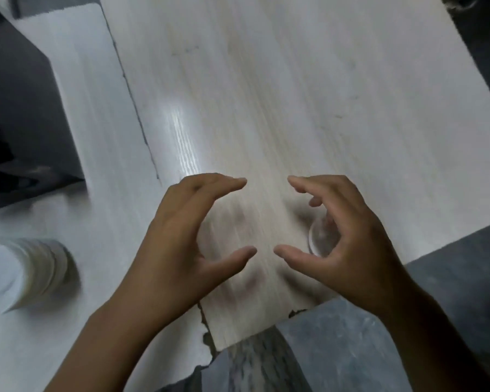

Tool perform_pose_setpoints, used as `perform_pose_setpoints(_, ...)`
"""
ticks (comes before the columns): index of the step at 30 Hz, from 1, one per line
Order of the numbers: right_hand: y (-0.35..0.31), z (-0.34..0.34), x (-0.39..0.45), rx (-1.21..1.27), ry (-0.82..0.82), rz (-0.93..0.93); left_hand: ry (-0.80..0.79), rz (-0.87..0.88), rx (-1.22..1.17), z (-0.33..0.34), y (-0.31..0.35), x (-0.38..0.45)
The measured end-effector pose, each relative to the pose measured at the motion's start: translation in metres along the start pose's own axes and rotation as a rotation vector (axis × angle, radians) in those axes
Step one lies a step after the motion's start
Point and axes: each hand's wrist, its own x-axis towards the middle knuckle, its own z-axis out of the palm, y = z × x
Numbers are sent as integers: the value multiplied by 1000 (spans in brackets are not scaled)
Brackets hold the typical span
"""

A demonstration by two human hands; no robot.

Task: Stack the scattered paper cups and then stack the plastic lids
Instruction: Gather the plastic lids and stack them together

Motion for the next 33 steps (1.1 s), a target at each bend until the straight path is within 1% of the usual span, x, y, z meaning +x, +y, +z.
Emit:
perform_pose_setpoints(3,32,-16,-15,-46,19,77,-134,6,-2,32,10,22)
perform_pose_setpoints(6,58,-21,-28,-62,-28,153,-273,43,34,61,15,40)
perform_pose_setpoints(8,70,-20,-34,-91,-42,170,-334,83,64,76,17,47)
perform_pose_setpoints(11,77,-15,-39,-126,-18,156,-353,143,109,89,20,52)
perform_pose_setpoints(14,78,-13,-38,-85,16,123,-348,150,90,91,24,54)
perform_pose_setpoints(18,65,-9,-27,-24,33,92,-276,112,34,78,22,48)
perform_pose_setpoints(21,41,-3,-14,57,32,65,-166,61,30,53,15,34)
perform_pose_setpoints(23,21,5,-3,79,-9,33,-100,12,38,31,9,21)
perform_pose_setpoints(27,-30,32,22,29,-71,-111,21,-80,66,-21,-9,-18)
perform_pose_setpoints(33,-118,75,48,114,-182,-336,212,-213,112,-96,-30,-92)
